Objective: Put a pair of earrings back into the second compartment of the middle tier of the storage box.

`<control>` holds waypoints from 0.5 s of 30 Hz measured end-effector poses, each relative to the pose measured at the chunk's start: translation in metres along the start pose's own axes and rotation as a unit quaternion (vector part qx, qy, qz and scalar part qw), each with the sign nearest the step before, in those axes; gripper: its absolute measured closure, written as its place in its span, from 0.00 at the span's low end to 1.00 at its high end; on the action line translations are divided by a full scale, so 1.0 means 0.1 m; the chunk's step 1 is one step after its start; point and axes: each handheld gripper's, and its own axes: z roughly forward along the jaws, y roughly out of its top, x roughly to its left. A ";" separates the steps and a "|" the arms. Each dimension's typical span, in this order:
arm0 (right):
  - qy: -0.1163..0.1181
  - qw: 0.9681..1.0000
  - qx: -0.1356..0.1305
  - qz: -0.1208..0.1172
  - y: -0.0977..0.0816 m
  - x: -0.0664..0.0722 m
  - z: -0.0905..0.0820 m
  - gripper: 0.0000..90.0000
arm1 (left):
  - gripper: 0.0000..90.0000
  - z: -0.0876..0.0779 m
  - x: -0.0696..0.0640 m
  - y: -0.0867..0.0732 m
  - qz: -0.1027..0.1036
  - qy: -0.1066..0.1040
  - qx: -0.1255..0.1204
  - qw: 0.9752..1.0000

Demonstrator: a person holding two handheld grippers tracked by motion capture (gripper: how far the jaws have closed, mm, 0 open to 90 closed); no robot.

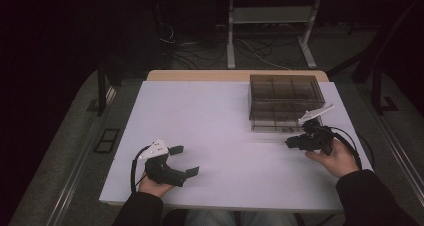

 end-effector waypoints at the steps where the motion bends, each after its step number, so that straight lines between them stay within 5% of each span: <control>1: -0.001 1.000 -0.001 -0.002 0.01 0.00 -0.02 0.87 | 0.00 0.00 0.00 0.00 -0.001 0.000 -0.001 1.000; 15: -0.017 1.000 -0.013 -0.024 0.28 0.01 -0.35 0.87 | 0.00 0.00 0.00 0.00 0.000 0.001 -0.002 1.000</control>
